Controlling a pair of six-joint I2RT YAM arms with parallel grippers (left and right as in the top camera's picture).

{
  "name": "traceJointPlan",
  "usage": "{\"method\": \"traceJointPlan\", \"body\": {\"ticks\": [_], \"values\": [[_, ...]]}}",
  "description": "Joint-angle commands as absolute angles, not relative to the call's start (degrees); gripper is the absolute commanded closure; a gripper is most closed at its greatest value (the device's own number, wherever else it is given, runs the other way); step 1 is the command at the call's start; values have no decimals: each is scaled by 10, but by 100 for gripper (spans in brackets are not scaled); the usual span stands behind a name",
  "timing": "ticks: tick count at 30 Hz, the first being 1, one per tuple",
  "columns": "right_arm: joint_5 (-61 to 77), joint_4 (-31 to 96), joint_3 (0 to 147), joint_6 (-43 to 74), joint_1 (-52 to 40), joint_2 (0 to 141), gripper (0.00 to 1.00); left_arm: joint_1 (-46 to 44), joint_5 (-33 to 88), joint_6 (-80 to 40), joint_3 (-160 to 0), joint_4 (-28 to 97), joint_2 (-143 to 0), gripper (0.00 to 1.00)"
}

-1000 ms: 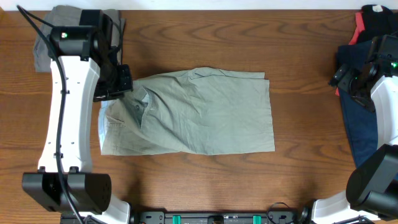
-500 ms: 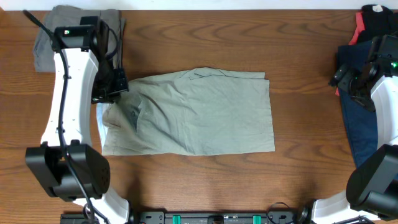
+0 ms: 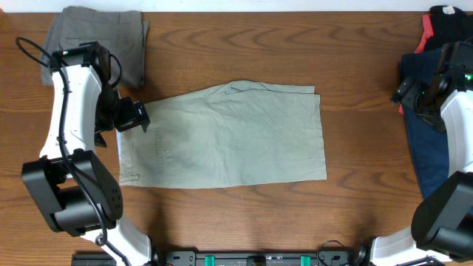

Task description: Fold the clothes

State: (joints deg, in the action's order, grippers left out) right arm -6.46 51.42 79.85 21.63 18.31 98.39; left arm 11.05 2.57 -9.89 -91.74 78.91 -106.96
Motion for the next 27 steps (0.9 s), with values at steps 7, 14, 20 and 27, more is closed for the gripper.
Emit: {"method": "traceJointPlan", "body": {"ticks": [7,14,20,27], "values": [[-71,515,799,209,184,978,1,142,19,-79,-823,686,-1075,2],[-71,515,799,209,184,978,1,211,72,-80,-774,650,-1075,1],[-71,515,799,209,184,978,1,253,131,-75,-740,674,-1075,4],[-71,515,799,209,183,978,1,253,128,-72,-672,655,-1075,4]]}}
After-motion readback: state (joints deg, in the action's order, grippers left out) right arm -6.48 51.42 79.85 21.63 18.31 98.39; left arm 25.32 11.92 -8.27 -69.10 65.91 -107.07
